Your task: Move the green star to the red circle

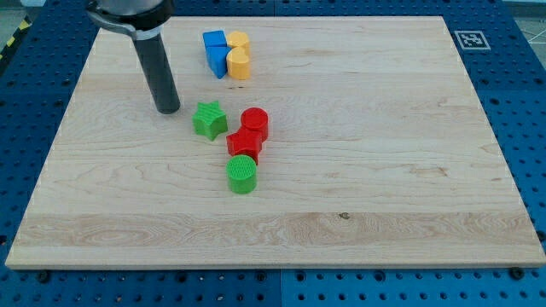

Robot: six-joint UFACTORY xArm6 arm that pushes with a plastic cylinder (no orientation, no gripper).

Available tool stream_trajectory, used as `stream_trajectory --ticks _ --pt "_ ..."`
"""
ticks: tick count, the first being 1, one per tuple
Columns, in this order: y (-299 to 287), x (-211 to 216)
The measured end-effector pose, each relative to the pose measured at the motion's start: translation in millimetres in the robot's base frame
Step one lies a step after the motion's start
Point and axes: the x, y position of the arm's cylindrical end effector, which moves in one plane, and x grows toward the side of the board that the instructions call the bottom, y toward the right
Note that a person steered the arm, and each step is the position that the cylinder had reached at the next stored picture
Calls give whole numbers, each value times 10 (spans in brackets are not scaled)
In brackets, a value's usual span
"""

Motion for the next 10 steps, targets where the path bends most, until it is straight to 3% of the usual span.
stream_trajectory --ticks 2,5,10 --pt "176 230" --pt "227 -9" --pt "566 142"
